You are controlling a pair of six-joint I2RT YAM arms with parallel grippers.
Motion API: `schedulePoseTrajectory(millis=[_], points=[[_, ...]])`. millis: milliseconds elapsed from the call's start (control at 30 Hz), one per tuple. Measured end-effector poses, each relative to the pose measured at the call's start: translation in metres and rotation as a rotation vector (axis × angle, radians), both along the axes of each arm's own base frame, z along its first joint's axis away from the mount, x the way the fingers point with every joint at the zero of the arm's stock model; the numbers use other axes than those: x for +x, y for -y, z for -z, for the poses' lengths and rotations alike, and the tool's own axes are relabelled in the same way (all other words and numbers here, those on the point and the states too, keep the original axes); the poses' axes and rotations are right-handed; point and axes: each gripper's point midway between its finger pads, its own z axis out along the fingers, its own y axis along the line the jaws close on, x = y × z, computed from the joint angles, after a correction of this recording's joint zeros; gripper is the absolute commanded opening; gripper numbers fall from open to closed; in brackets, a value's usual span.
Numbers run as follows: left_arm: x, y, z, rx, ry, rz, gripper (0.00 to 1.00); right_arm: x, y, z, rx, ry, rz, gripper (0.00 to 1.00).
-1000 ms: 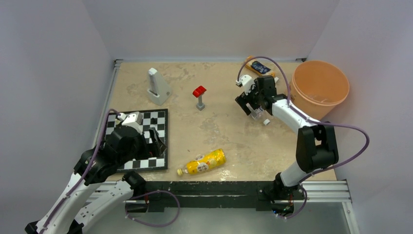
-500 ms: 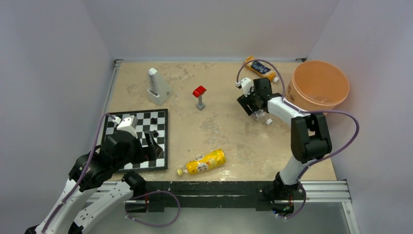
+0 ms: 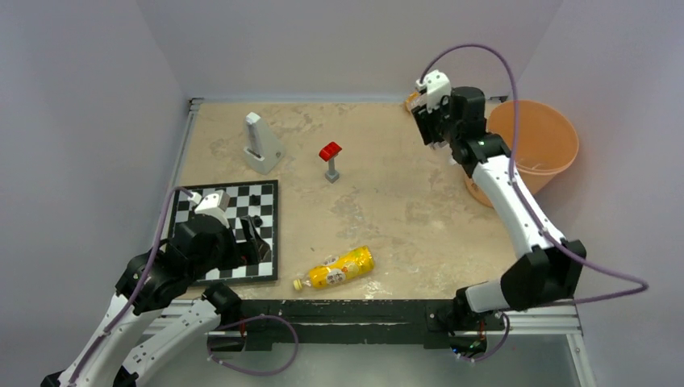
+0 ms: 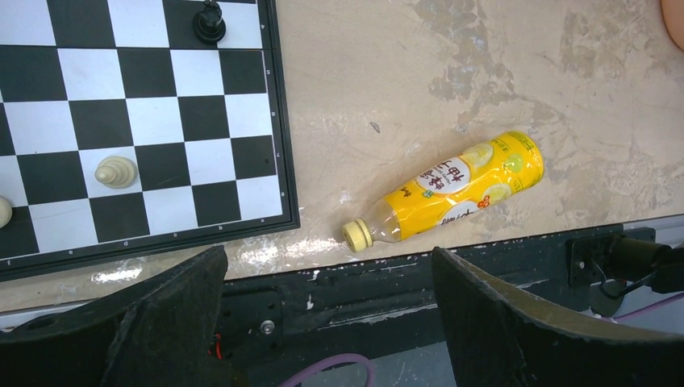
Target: Put the plastic bottles in the bin
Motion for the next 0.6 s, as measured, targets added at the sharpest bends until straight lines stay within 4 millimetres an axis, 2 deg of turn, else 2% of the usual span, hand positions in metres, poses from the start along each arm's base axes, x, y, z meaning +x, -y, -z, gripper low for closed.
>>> schedulePoseTrajectory(millis=[100,167,267,333,400,467,500,600], points=[[0.001,0.000,-0.002,-0.001,0.002,-0.002,1.00,-0.011,0.009,-0.062,0.084,0.148,0.061,0.58],[0.002,0.000,-0.007,-0.008,0.013,-0.003,1.00,-0.016,0.025,-0.108,0.159,0.264,0.135,0.54],[0.003,0.000,-0.017,-0.021,0.042,-0.010,1.00,-0.025,0.071,-0.170,0.274,0.453,0.323,0.51],[0.004,-0.003,-0.020,-0.022,0.056,-0.019,1.00,-0.034,0.110,-0.197,0.337,0.566,0.469,0.51],[0.004,-0.005,-0.023,-0.026,0.074,-0.029,1.00,-0.042,0.146,-0.213,0.369,0.654,0.601,0.51],[0.003,-0.009,-0.026,-0.035,0.098,-0.039,1.00,-0.044,0.167,-0.219,0.383,0.711,0.685,0.54],[0.002,-0.011,-0.028,-0.040,0.110,-0.044,1.00,-0.043,0.175,-0.216,0.383,0.724,0.722,0.60],[-0.001,-0.016,-0.034,-0.054,0.140,-0.055,1.00,-0.034,0.193,-0.192,0.370,0.720,0.828,0.94]])
